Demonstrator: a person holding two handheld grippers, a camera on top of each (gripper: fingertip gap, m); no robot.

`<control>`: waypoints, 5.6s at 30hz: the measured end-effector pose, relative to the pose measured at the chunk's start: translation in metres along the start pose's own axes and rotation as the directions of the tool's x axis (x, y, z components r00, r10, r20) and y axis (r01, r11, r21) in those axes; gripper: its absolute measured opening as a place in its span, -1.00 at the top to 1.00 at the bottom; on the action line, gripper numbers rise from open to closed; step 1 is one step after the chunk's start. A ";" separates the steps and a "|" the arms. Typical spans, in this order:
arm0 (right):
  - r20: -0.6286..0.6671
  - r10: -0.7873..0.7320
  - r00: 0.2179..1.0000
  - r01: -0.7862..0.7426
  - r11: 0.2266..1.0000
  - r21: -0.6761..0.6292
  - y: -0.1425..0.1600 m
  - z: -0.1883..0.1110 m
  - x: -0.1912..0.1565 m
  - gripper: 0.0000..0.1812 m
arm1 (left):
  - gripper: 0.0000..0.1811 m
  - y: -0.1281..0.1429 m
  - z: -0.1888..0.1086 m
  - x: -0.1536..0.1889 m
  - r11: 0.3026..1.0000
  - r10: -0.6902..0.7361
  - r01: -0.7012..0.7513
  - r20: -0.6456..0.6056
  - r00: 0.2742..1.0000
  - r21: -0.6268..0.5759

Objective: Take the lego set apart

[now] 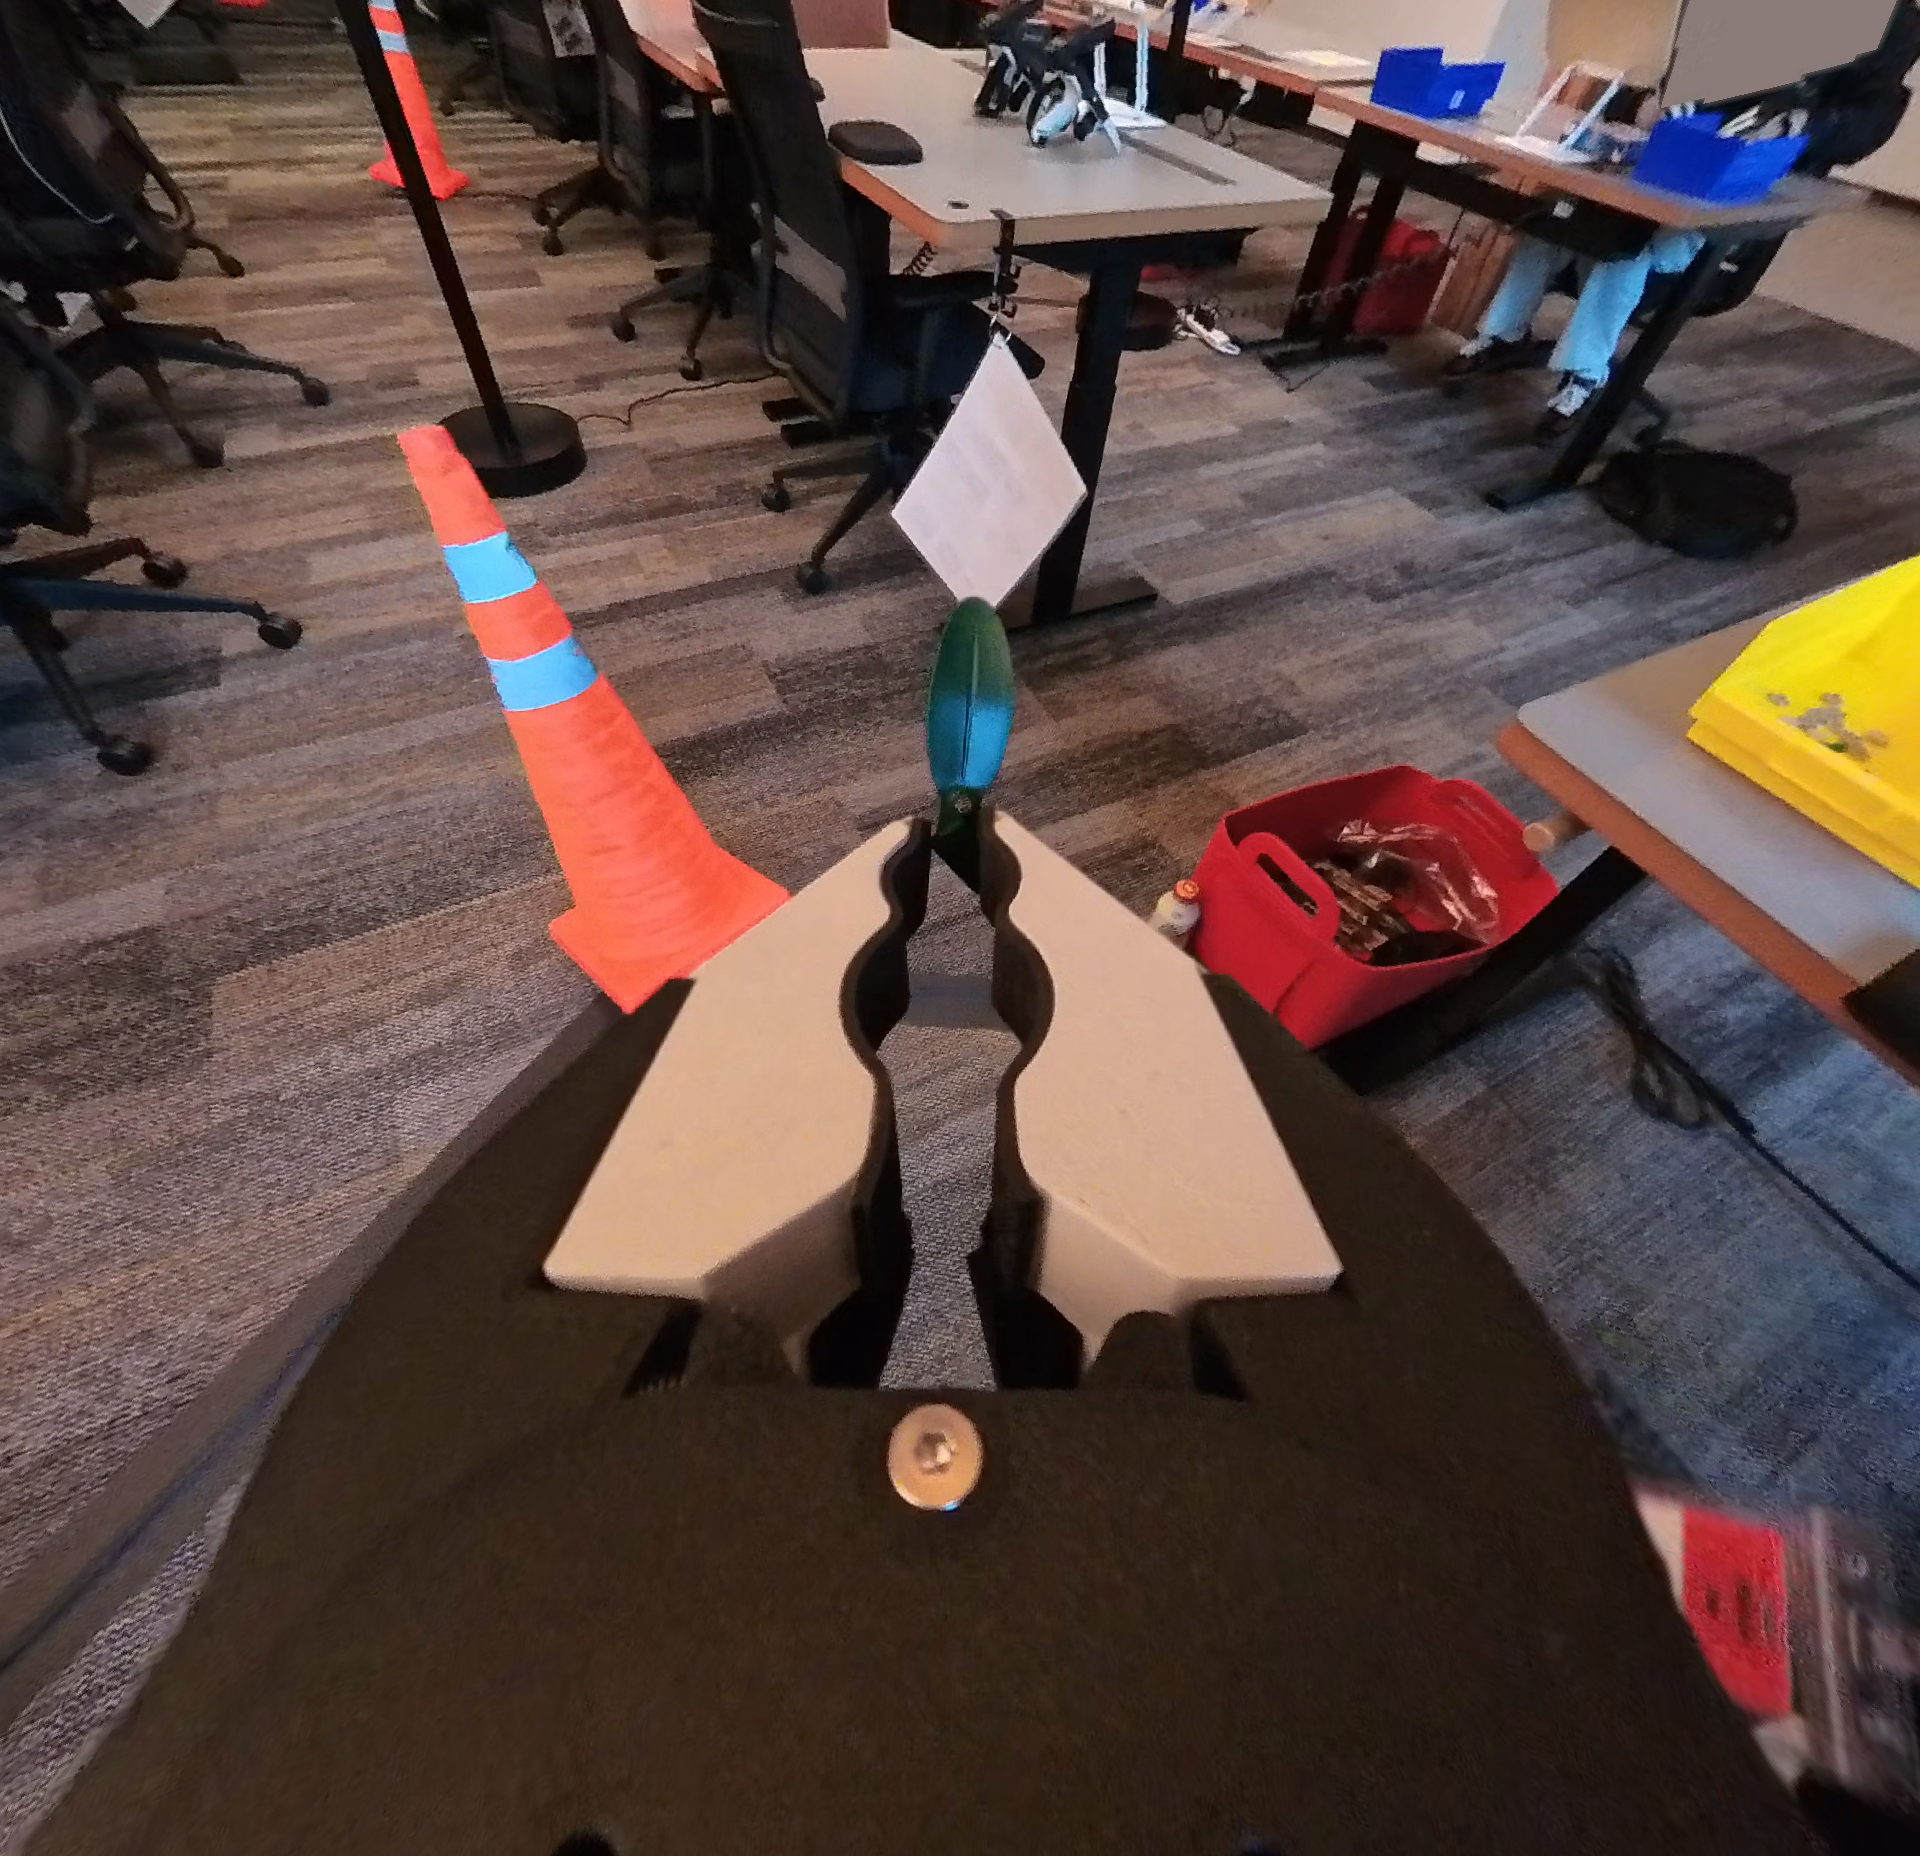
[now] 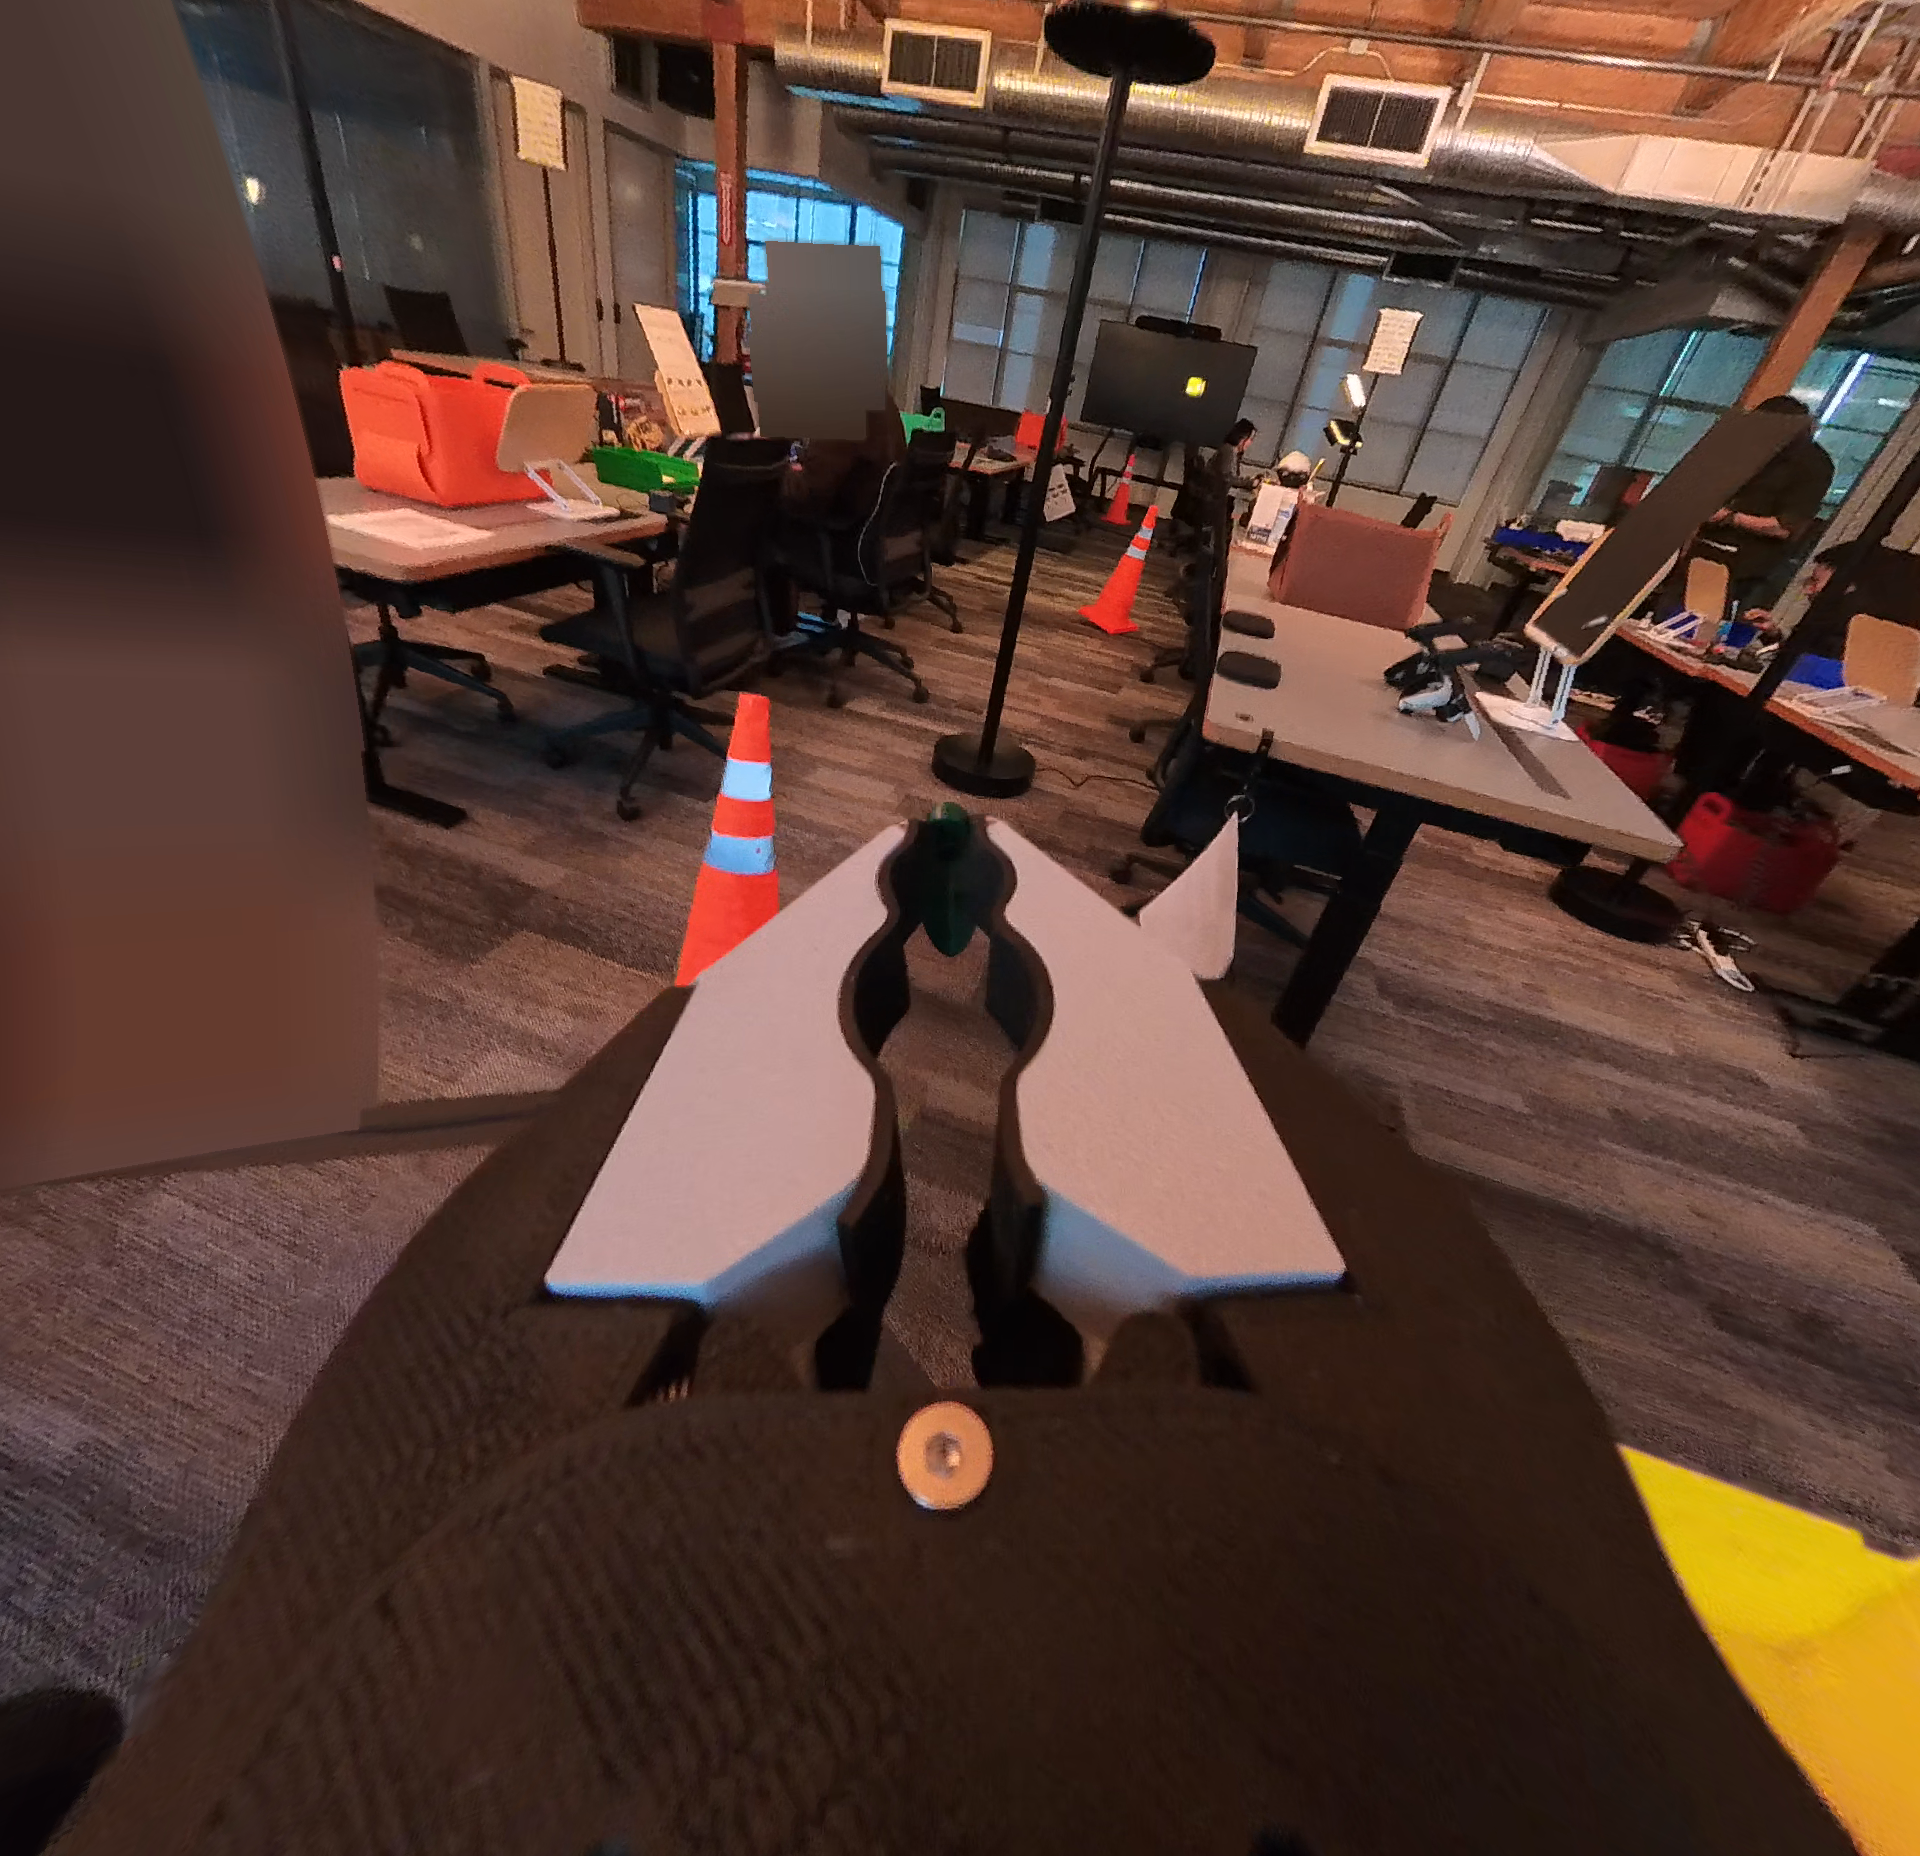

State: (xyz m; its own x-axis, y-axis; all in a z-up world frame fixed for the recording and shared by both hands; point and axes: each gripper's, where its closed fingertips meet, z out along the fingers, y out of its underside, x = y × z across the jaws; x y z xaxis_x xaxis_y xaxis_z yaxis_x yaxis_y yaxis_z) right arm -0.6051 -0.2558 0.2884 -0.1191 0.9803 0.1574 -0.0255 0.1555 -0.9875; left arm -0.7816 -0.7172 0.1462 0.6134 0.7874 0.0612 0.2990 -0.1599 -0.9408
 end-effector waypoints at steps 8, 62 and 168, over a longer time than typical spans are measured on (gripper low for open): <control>-0.285 0.080 0.955 -0.025 0.981 0.192 -0.120 -0.004 0.016 0.94 | 0.92 -0.068 0.013 -0.023 1.000 -0.010 0.016 -0.315 0.949 0.016; -0.903 -0.076 0.423 -0.096 0.987 -0.128 -0.121 -0.078 -0.079 0.93 | 0.92 -0.404 0.297 0.224 0.905 0.341 -0.272 -0.940 -0.001 0.328; -0.008 0.036 0.999 -0.033 0.967 0.252 0.121 -0.335 -0.098 0.93 | 0.92 0.122 -0.111 0.356 0.959 0.282 -0.206 -0.665 0.692 0.192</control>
State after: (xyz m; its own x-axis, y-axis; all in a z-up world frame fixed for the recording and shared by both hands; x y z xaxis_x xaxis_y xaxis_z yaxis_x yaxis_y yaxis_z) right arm -0.2636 -0.2922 0.1510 -0.1117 0.9863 0.1215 -0.2711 0.0874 -0.9586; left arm -0.4460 -0.5221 0.0905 0.9946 0.1039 -0.0010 0.0200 -0.2012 -0.9793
